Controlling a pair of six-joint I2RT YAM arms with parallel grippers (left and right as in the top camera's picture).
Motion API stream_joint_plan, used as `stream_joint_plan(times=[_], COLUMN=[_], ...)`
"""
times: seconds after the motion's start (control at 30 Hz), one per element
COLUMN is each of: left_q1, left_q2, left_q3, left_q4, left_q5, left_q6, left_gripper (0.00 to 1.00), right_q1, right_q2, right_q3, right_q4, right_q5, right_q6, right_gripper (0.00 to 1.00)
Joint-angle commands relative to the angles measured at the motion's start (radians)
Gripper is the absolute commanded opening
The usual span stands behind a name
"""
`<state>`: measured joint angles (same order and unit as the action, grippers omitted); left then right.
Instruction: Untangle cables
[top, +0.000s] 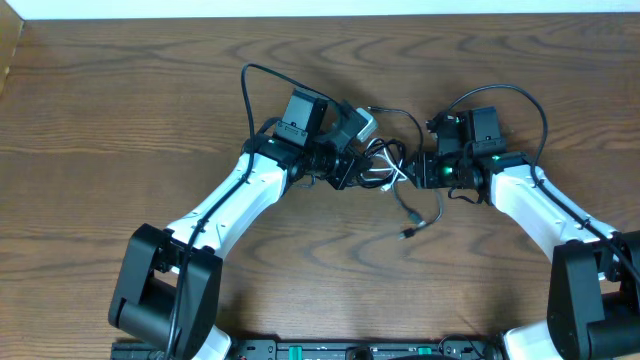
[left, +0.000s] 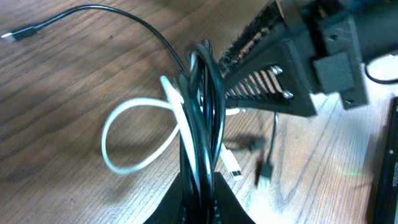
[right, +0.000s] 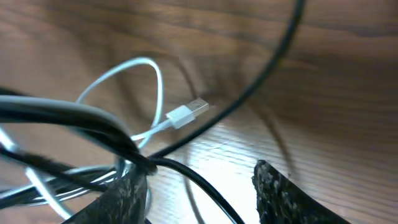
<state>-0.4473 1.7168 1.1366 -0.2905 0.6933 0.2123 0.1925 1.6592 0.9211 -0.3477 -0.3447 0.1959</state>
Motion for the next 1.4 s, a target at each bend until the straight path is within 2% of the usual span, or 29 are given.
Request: stream_joint_plan(times=[0.0, 0.13, 0.27, 0.4, 0.53, 0.67, 0.7, 0.73, 0.83, 0.97, 1.13, 1.37], left_q1=[0.003, 0.003, 0.004, 0.004, 0.004, 0.004, 0.004, 0.004, 0.005, 0.005, 0.005, 0.005], left_q2=[-0.024, -0.024, -0.024, -0.024, -0.024, -0.024, -0.024, -0.024, -0.024, -0.024, -0.024, -0.024], left_q3=[-0.007, -0.007, -0.007, -0.007, -0.007, -0.007, -0.007, -0.007, -0.007, -0.007, -0.007, -0.007], left_q4=[0.001, 0.013, 0.037, 0.049, 0.071, 0.110, 0.132, 0.140, 0.144, 0.144, 0.144, 0.143], left_q5=[0.035, -0.017, -0.137, -0.220, -0.219, -0.219, -0.220, -0.220, -0.220, -0.219, -0.215, -0.204], left_q6=[0.028, -0.039, -0.195, -0.338, -0.478, -0.724, -0.898, -0.977, -1.169, -1.353, -1.499, -1.603], left_gripper=[0.07, 0.07, 0.07, 0.07, 0.07, 0.08, 0.08, 0.07, 0.07, 0.07, 0.07, 0.08], right_q1=[-0.006, -0.023, -0.044, -0.068, -0.060, -0.035, -0.018, -0.006, 0.026, 0.063, 0.130, 0.233], right_q2=[-0.019, -0.050, -0.109, -0.150, -0.141, -0.125, -0.121, -0.121, -0.121, -0.121, -0.121, -0.119], right_q3=[0.014, 0.019, 0.019, 0.019, 0.019, 0.017, 0.014, 0.014, 0.013, 0.013, 0.013, 0.012], right_q4=[-0.005, -0.015, -0.018, -0.055, -0.112, -0.144, -0.142, -0.140, -0.117, -0.077, -0.060, -0.032], right_q5=[0.125, 0.062, -0.142, -0.171, -0.253, -0.272, -0.276, -0.275, -0.275, -0.213, -0.069, 0.112], right_q6=[0.021, 0.007, -0.048, -0.024, -0.017, -0.016, 0.013, 0.040, 0.143, 0.323, 0.468, 0.650], right_gripper=[0.52, 0.54, 0.57, 0.62, 0.61, 0.56, 0.54, 0.53, 0.41, 0.35, 0.35, 0.30])
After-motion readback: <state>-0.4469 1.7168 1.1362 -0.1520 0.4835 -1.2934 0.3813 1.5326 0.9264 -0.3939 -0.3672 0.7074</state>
